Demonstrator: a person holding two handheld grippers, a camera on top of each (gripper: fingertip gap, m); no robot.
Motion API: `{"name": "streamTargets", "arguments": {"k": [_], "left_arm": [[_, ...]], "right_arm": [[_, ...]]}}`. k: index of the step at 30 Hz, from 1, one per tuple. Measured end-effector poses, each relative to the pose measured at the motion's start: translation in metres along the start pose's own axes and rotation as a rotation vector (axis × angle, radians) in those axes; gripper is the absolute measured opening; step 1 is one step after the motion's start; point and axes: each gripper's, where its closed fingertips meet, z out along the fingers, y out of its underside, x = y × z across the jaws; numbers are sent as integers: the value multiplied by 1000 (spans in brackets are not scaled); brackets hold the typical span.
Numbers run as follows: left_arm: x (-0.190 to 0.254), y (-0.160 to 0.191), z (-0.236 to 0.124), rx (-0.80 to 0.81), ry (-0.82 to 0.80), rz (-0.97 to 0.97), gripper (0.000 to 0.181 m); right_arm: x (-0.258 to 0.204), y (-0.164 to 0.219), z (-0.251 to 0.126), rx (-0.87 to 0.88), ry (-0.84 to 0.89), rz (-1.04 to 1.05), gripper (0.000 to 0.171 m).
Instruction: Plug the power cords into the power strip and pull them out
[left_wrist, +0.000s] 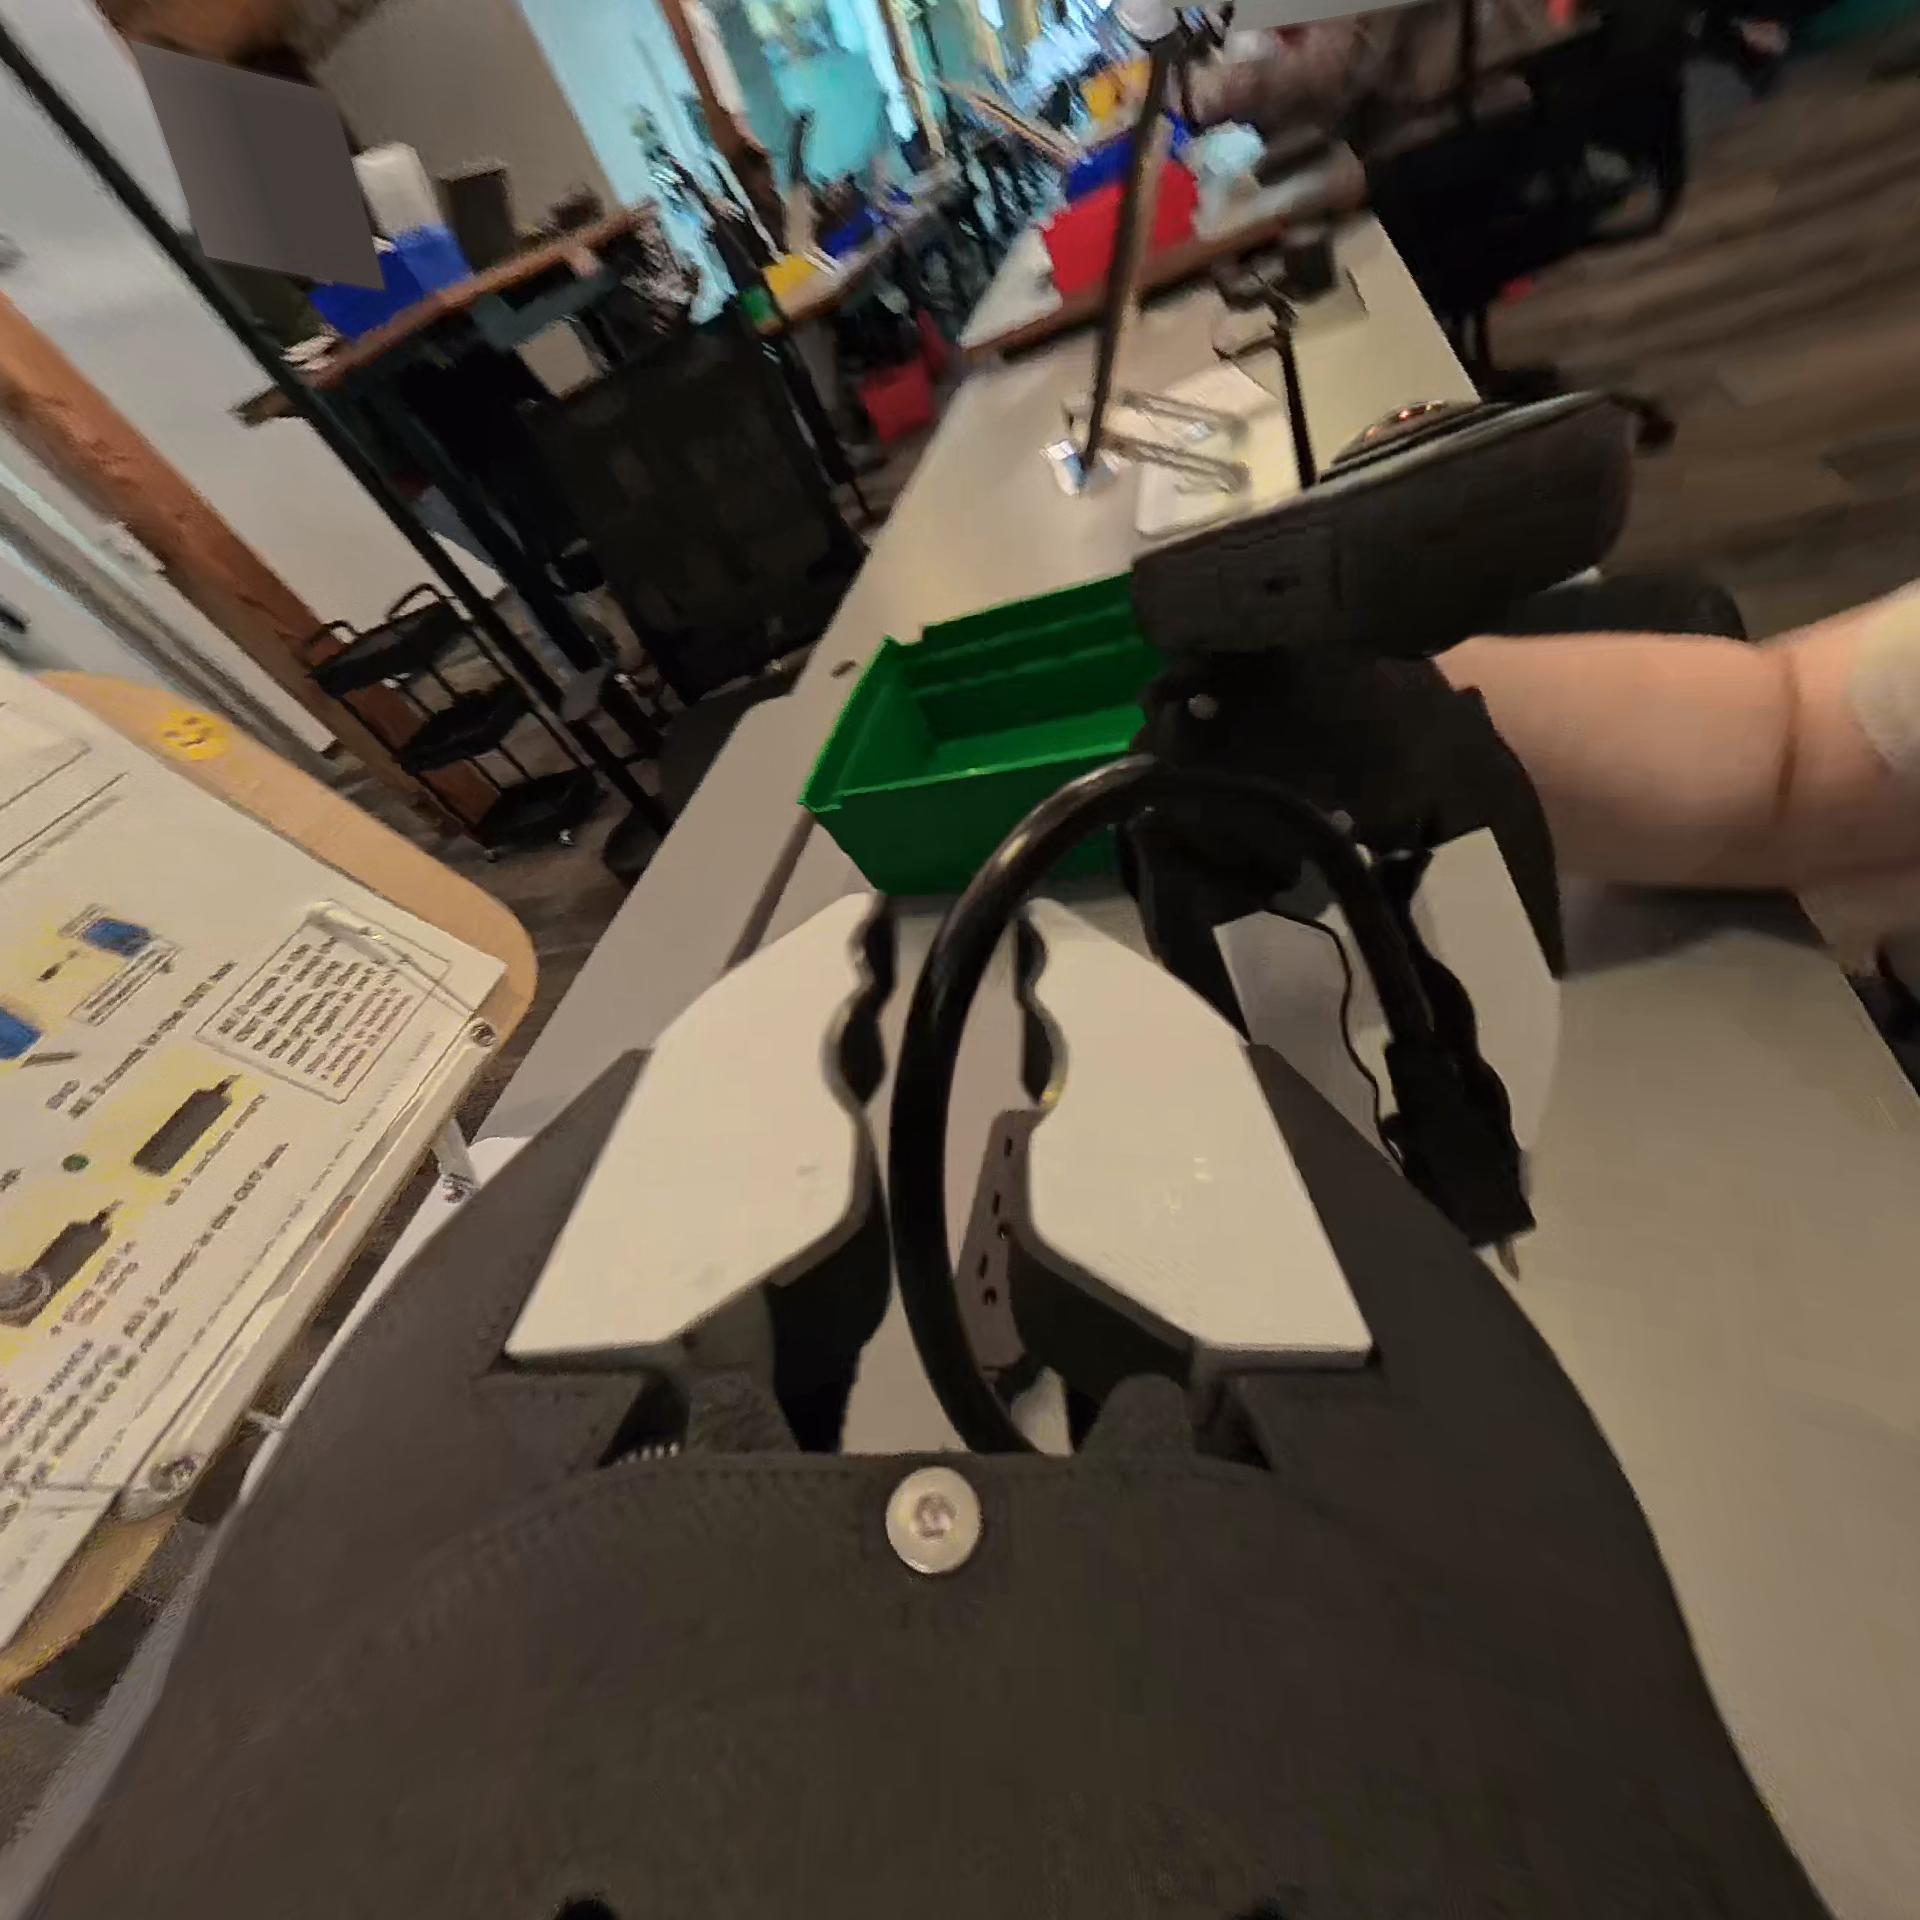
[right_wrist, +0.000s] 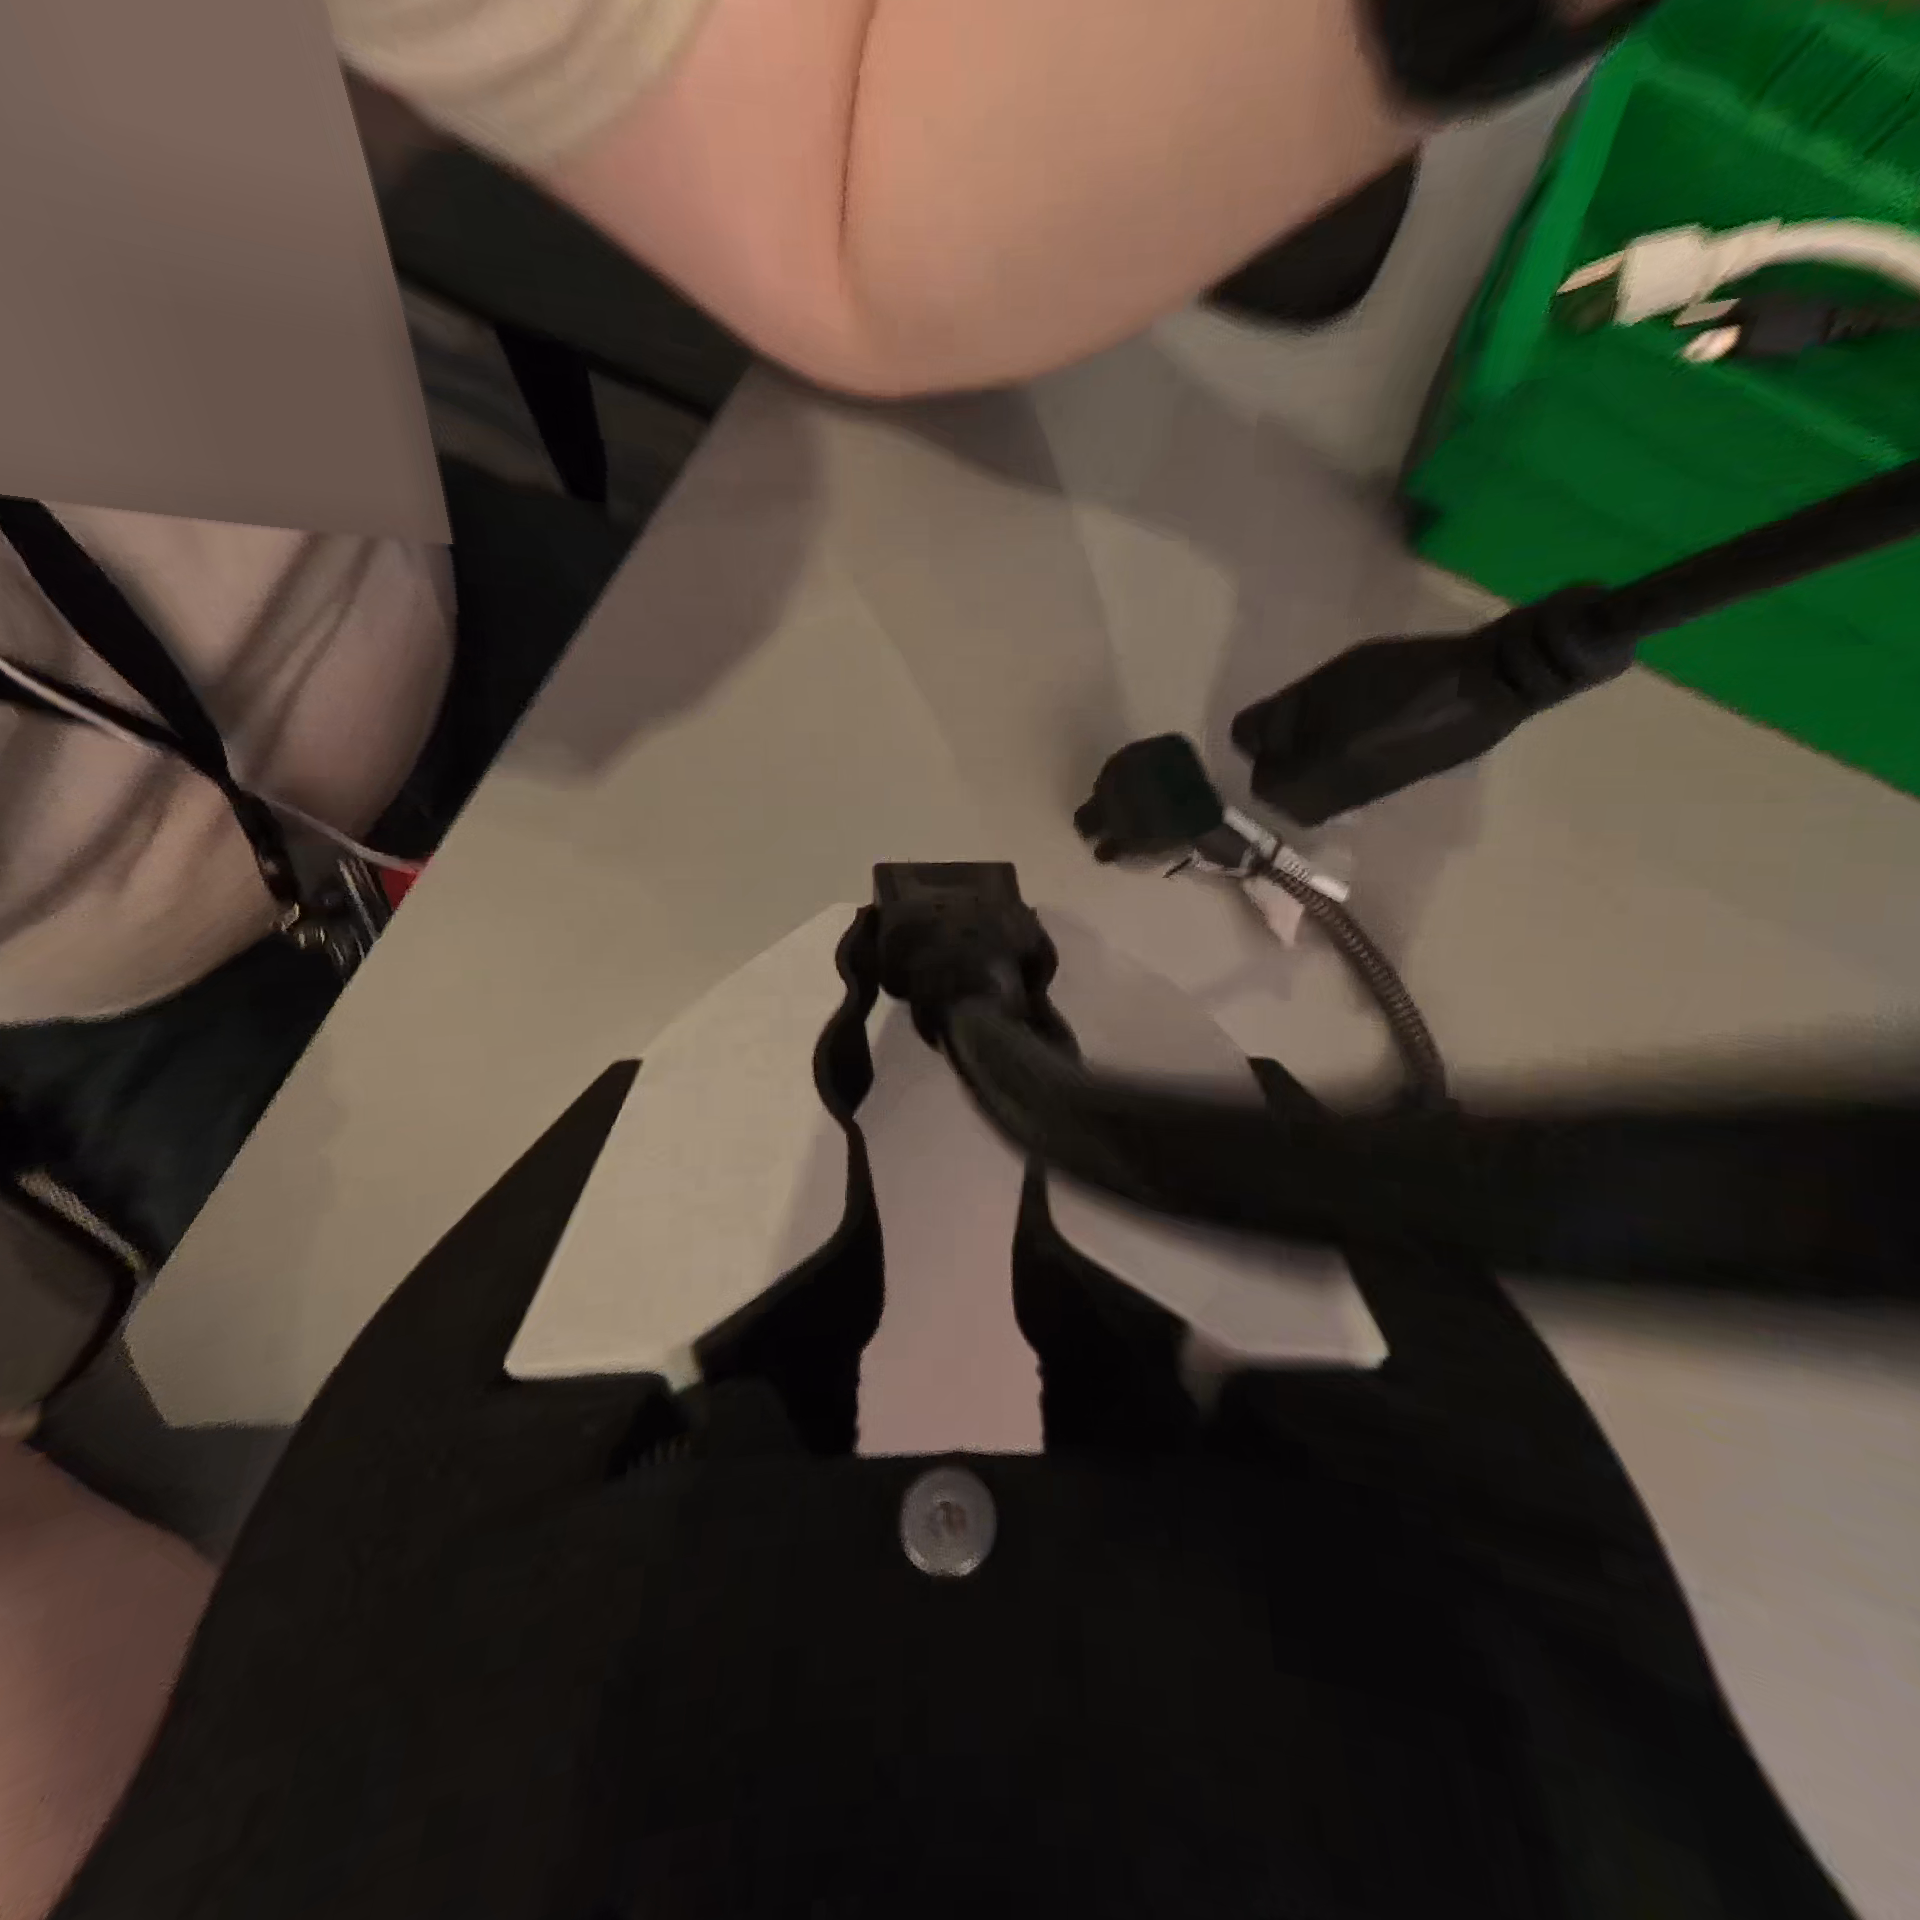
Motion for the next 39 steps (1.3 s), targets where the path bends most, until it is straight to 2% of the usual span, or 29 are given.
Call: {"name": "streamTargets", "arguments": {"k": [3, 5, 7, 8, 10, 13, 16, 20, 24, 31, 39], "left_arm": [[-38, 7, -5, 31, -152, -126, 52], [-51, 9, -15, 87, -160, -206, 72], [-43, 14, -21, 103, -41, -261, 39], [-35, 22, -20, 71, 31, -282, 29], [-24, 59, -11, -120, 107, -306, 39], [-25, 137, 11, -470, 54, -161, 52], [-5, 182, 41, -608, 149, -181, 47], [7, 217, 64, -678, 184, -206, 46], [10, 237, 72, -687, 192, -242, 42], [16, 243, 81, -652, 225, -295, 40], [0, 254, 64, -865, 46, -387, 39]], "right_arm": [[33, 6, -21, 130, 113, 85, 26], [57, 18, -38, 206, 193, 181, 26], [83, 33, -55, 263, 298, 279, 26], [95, 43, -62, 265, 360, 323, 26], [113, 66, -72, 227, 468, 394, 26], [125, 100, -66, 113, 518, 463, 26], [129, 114, -54, 90, 499, 524, 26], [132, 121, -53, 137, 472, 632, 27], [131, 128, -60, 143, 469, 680, 27], [129, 138, -58, 79, 471, 726, 27], [131, 149, -66, 2, 547, 742, 27]]}}
